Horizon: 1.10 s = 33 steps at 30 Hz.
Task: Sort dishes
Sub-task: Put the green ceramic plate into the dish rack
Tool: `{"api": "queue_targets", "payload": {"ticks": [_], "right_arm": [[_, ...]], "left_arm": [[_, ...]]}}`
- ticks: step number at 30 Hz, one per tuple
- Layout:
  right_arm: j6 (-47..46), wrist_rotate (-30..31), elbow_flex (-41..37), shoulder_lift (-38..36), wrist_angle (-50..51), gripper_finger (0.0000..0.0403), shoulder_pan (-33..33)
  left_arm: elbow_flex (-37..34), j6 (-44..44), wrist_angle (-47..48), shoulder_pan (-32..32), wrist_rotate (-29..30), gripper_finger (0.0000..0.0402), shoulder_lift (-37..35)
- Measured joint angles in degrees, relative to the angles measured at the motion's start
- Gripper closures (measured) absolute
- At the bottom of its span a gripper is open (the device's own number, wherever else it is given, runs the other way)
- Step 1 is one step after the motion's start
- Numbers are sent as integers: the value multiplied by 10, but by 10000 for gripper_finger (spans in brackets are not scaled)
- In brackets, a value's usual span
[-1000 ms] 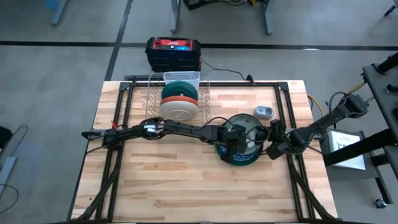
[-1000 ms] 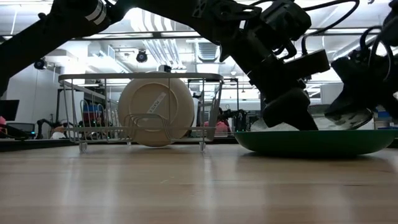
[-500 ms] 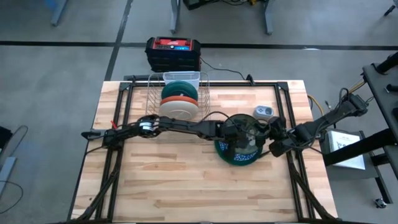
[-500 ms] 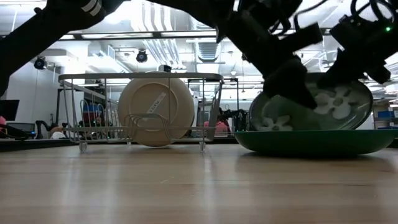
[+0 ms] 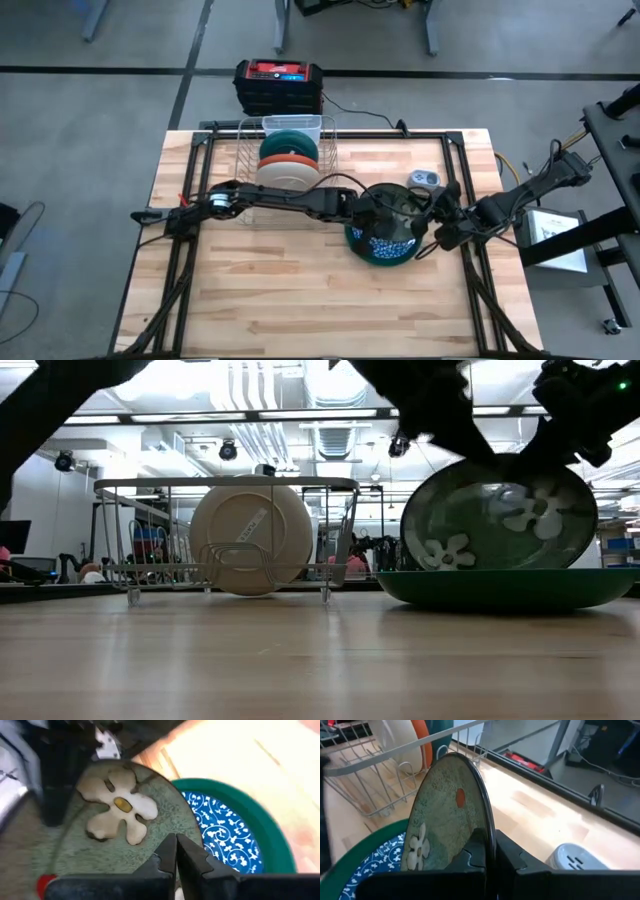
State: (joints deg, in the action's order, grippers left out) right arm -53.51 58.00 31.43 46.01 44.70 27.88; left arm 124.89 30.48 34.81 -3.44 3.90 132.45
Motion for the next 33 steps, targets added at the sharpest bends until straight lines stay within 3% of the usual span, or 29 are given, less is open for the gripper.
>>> {"api": "queue_targets", "payload": {"ticks": [11, 17, 28, 33], "right_arm": [[59, -18, 28, -58, 5, 402, 0], [89, -26, 36, -89, 0, 402, 0], [243, 21, 121, -78, -12, 403, 0], [342, 40, 142, -76, -92, 403, 0]], "left_arm": [[1, 1, 59, -9, -1, 401, -47], [1, -1, 137, -14, -1, 401, -71], [1, -29, 291, -18, 1, 401, -160], [1, -40, 340, -20, 61, 401, -225]]}}
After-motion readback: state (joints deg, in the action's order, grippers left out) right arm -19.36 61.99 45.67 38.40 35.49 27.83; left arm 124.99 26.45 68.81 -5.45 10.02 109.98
